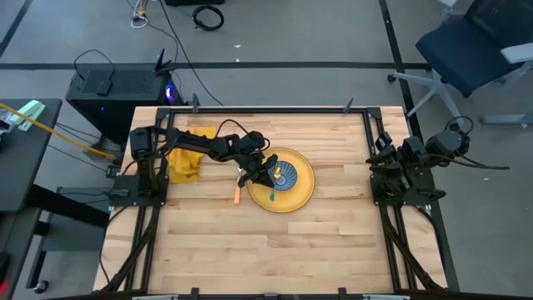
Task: Set table place
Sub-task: Put the green spoon into the blue bowl
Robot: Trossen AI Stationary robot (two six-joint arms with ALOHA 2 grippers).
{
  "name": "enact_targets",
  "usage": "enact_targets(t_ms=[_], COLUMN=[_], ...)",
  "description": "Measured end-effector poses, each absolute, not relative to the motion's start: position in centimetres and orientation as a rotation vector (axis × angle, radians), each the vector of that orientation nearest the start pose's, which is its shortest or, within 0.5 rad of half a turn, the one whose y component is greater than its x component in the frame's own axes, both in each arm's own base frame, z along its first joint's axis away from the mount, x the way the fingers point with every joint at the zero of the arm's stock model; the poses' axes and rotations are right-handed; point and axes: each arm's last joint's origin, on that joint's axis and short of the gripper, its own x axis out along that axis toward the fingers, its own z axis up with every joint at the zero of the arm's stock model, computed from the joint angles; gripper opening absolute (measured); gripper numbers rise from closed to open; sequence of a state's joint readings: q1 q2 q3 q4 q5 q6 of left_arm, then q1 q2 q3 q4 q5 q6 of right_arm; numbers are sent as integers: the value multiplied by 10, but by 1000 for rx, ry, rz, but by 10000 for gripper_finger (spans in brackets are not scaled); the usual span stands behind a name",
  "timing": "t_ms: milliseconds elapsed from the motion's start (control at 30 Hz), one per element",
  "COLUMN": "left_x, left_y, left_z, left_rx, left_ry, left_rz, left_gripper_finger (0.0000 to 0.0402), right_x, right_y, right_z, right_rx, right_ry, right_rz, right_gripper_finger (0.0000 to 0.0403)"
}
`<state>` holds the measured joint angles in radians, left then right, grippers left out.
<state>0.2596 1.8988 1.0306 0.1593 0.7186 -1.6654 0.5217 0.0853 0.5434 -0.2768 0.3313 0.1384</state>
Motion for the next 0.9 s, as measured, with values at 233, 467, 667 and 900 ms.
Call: enact_targets(t_ms=[233,467,667,900], left_x=[369,370,370,370], left_y=[79,78,78,78], left_z=[147,147,147,147], left_rx=[-1902,-1901,-1899,-1899], left_ry=[875,874,873,873], left_rz=[212,214,215,215], left_gripper_finger=[0,12,25,20], right_x=[43,43,43,43], right_y=[14,14,14,14], right_z=[305,305,305,305], right_rx=[213,213,213,213], right_ry=[-152,-152,-152,-152], right_rz=[201,202,202,201], right_gripper_finger=[110,110,110,110])
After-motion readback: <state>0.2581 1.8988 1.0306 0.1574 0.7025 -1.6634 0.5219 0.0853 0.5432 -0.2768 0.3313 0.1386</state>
